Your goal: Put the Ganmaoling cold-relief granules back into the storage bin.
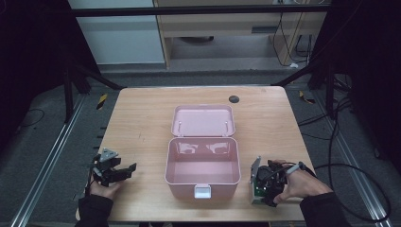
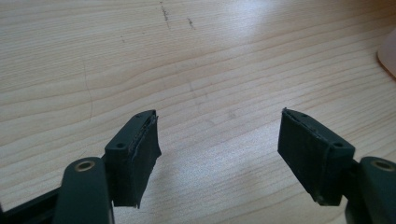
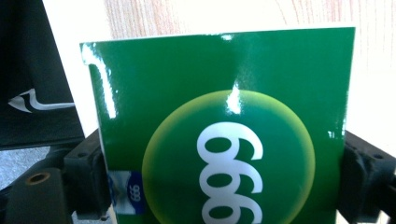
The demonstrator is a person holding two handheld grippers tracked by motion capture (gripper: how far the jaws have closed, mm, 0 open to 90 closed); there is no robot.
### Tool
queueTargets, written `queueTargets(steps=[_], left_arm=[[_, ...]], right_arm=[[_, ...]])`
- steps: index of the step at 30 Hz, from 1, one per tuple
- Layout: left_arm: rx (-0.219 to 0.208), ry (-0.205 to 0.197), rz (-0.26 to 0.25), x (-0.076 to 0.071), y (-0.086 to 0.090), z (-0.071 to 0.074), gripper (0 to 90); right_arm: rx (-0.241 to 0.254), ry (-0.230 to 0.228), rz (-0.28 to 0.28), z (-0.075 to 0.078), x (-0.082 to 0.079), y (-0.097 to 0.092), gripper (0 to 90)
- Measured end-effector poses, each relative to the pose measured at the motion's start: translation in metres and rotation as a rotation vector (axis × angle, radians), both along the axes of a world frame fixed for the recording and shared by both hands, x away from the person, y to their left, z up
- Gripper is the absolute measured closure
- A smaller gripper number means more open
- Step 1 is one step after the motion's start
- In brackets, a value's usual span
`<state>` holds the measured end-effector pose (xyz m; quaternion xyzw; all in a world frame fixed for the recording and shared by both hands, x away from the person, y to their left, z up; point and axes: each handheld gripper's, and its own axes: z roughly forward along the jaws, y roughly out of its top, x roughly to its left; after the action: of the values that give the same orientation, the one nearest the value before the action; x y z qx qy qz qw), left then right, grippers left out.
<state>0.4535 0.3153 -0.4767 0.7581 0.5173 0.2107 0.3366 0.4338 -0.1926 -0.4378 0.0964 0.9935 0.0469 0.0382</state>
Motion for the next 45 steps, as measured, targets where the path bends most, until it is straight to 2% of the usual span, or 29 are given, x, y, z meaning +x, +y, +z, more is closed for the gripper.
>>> queueTargets(steps=[15, 45], left_arm=[[-0.001, 0.001, 0.002, 0.0, 0.0, 0.0, 28.2], [-0.002, 0.003, 0.003, 0.0, -0.001, 0.0, 28.2]], right_arm=[[0.008, 0.019, -0.002, 0.009, -0.002, -0.004, 16.4], [0.078, -0.026, -0.034, 0.076, -0.003, -0.007, 16.6]])
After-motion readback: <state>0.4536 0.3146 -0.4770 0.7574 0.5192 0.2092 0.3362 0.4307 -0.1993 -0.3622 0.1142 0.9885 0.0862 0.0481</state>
